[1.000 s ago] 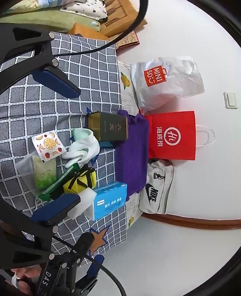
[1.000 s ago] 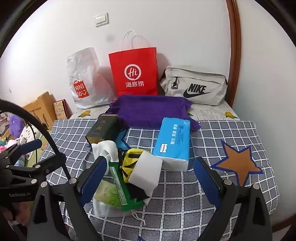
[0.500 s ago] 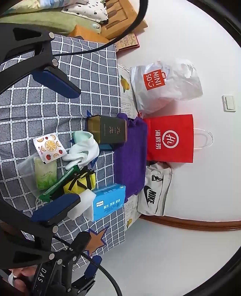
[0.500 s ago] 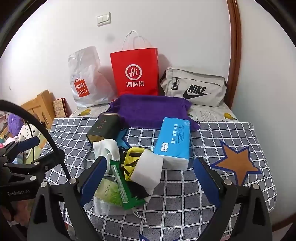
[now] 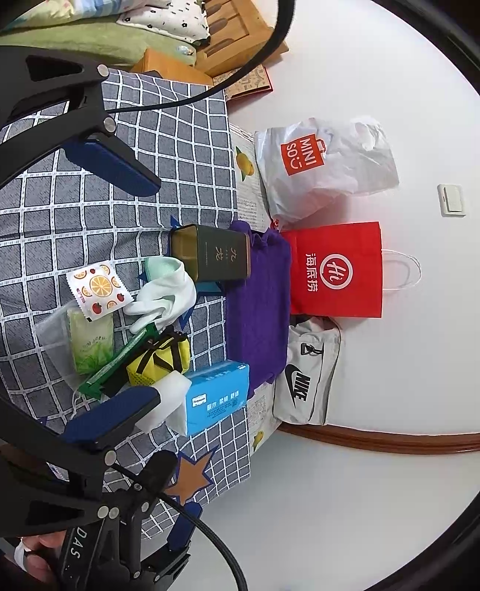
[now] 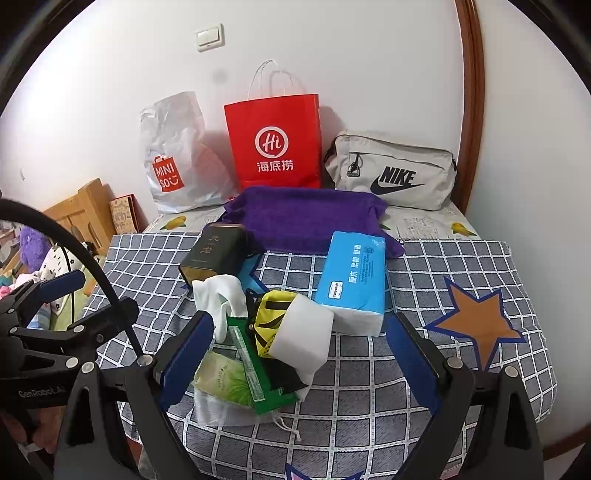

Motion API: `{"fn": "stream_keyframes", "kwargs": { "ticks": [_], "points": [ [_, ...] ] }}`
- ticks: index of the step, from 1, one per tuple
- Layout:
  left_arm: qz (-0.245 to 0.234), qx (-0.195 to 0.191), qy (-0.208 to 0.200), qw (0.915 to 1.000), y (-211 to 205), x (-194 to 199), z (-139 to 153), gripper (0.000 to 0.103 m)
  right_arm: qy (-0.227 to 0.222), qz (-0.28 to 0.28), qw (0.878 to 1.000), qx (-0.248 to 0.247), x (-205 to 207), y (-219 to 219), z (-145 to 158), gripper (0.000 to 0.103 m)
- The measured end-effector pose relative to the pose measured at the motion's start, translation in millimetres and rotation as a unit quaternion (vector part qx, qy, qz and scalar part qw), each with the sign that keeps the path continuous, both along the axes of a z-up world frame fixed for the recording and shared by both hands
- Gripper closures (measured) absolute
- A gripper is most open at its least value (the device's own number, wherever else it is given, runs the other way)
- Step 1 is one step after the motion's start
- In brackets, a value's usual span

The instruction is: Organize soft objects

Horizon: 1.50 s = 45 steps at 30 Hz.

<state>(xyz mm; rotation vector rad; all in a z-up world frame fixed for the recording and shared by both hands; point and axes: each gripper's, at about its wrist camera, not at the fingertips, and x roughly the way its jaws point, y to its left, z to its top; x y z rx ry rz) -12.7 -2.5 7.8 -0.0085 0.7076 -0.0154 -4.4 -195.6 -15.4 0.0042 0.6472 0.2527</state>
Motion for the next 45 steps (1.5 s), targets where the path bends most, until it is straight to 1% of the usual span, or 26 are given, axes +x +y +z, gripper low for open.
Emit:
{"fn": "stream_keyframes", "kwargs": {
  "ticks": [17,45],
  "points": [
    [0.008,0.0,0.0,1.0,2.0,-0.7,0.7,0.0,0.004,-0.006,1.0,0.004,-1.8,-0.9,1.1,0.009],
    [0.007,0.004,0.001,1.0,3.9,-2.0,-1.1,0.0,0.005,-0.01,1.0,0.002,-4.3,-0.6,1.0,0.009]
  ]
}}
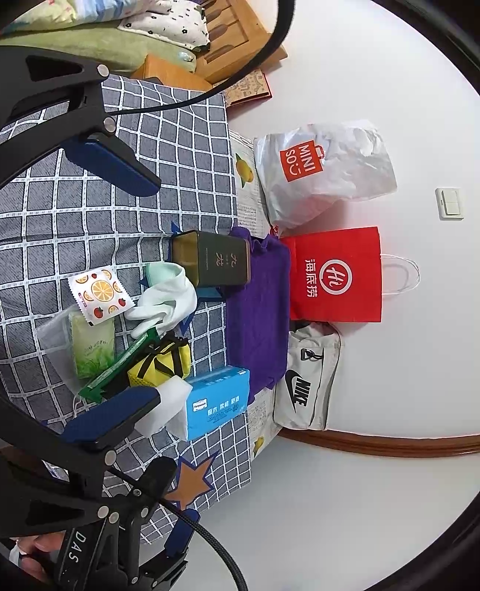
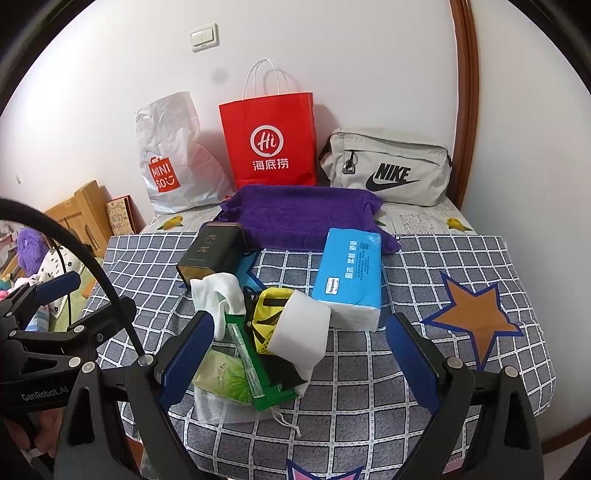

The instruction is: Organize soft objects

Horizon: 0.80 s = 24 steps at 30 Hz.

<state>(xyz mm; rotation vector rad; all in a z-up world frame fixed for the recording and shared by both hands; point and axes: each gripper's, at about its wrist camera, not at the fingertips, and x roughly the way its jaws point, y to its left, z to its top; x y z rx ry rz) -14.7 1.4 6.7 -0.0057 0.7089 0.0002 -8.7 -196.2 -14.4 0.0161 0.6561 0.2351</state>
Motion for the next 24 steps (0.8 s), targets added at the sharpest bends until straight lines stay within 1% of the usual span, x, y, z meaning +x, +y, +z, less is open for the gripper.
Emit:
{"fn": "stream_keyframes", "kwargs": {
  "ticks": [15,19,21,24],
  "points": [
    [0.003,0.003,0.0,1.0,-1.2,-1.1,0.0,0.0,0.003,-0.002,1.0,0.0,-0.7,-0.6,-0.3,0.009],
    [-0.003,0.0,-0.001,1.0,-1.9,-1.6,0.1,0.0,0.002,-0.003,1.0,-0.001,-1.3,-0.4,0.0,0.009],
    [-0.006,-0.003,-0.003,1.0,-0.9,-1.5,0.8,0.0,-0.002,-0.001,1.0,-0.001,-1.7,-0.1,1.6,0.009],
    [-0.005,0.002,-0.001,1.0,-0.6,1.3,-0.7,0.0,-0.006,0.005,1.0,-0.002,-0.1,0.5,2.4,0.009]
  ]
}}
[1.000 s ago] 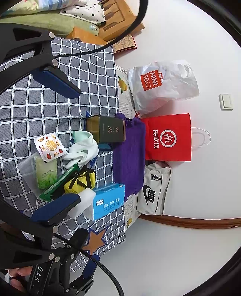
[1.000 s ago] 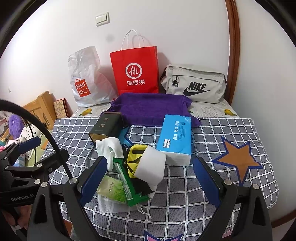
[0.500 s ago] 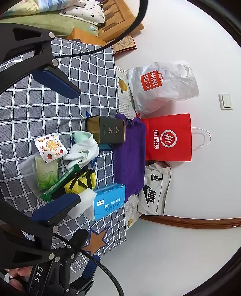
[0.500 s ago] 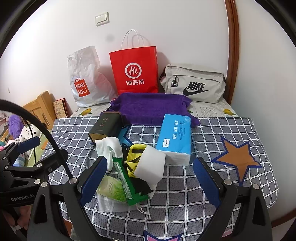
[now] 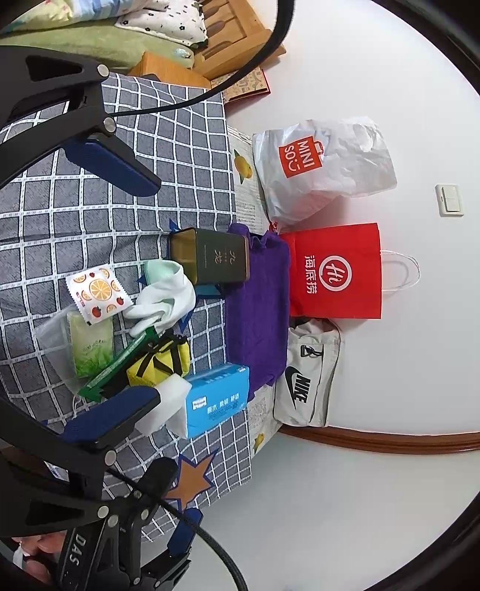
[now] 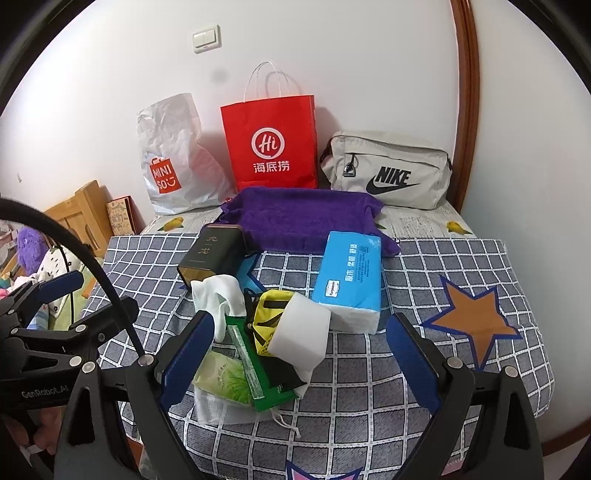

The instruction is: Organize soft objects

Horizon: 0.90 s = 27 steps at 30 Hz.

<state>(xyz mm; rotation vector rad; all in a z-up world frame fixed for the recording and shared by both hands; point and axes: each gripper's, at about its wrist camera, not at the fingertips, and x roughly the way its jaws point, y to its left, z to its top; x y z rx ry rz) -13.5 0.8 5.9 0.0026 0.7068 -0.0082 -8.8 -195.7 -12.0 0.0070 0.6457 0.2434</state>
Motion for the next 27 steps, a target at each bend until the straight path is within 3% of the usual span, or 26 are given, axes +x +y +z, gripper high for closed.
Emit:
{"fn": "stream_keyframes", "kwargs": {
  "ticks": [7,21,27],
  "points": [
    [0.011,-0.009,0.025,0.9996,15,14,-21,0.0,0.017,0.009,1.0,0.001,11,0,-16,0.009],
    [0.029,-0.016,0.088,0.9955,35,36,-74,0.0,0.094,0.0,0.995,0.023,63,-5,-87,0.009],
    [0.028,-0.018,0.102,0.9942,34,43,-87,0.0,0.12,0.021,0.989,0.08,83,-3,-96,0.009]
  ]
}}
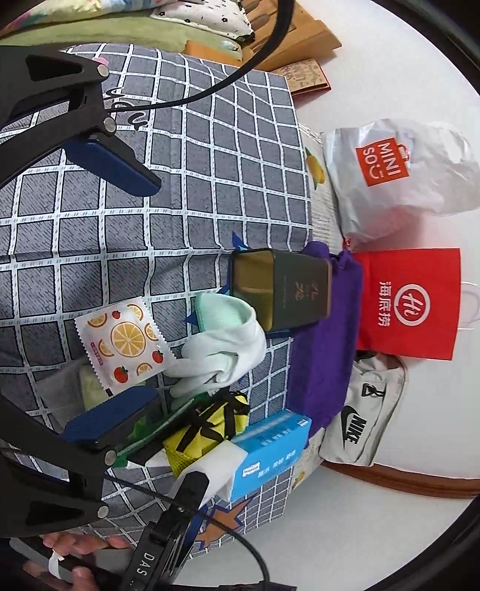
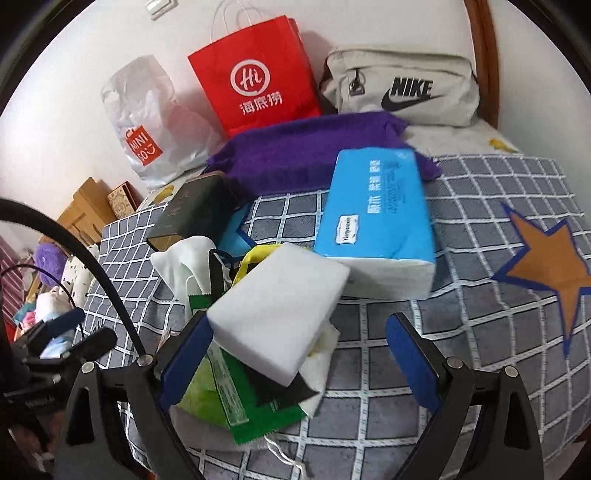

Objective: Organize soft objects
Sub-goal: 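Grasp the white sponge block with the right tool while the left tool grasps the orange-print packet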

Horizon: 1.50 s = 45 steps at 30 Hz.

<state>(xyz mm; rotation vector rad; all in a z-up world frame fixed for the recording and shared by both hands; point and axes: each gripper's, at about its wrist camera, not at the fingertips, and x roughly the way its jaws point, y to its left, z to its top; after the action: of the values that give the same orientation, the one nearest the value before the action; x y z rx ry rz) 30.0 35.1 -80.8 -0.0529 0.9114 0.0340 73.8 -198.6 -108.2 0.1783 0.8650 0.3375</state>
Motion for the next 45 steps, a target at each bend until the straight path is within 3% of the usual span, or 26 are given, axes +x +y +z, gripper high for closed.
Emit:
{"fn": "stream_keyframes", "kwargs": {
  "ticks": [16,20,24,26,29,36,45],
  "points": [
    [-0.006,-0.008,0.02,0.9998,3,13,-18,0.0,0.027,-0.001,1.0,0.0,10,14,-10,0.01],
    [-0.005,-0.006,0.025,0.9997,5,14,-22,0.0,0.029,-0.004,0.999,0.023,12,6,-16,0.025],
    [-0.003,-0.008,0.03,0.9995,7,14,-26,0.0,0.025,0.0,0.999,0.026,9,-4,-20,0.048],
    [-0.003,-0.009,0.031,0.9995,8,14,-27,0.0,0.018,0.005,0.999,0.033,6,-11,-21,0.052],
    [-0.006,-0.015,0.029,0.9995,7,14,-29,0.0,0.003,0.009,0.999,0.036,3,-15,-22,0.052],
    [-0.03,-0.023,0.03,0.9988,7,7,-32,0.0,-0.029,0.018,0.999,-0.009,-8,-6,-21,0.054],
    [-0.056,-0.087,0.061,0.9928,-5,21,-52,0.0,-0.046,0.031,0.998,-0.015,-22,-4,-10,0.054]
  ]
}}
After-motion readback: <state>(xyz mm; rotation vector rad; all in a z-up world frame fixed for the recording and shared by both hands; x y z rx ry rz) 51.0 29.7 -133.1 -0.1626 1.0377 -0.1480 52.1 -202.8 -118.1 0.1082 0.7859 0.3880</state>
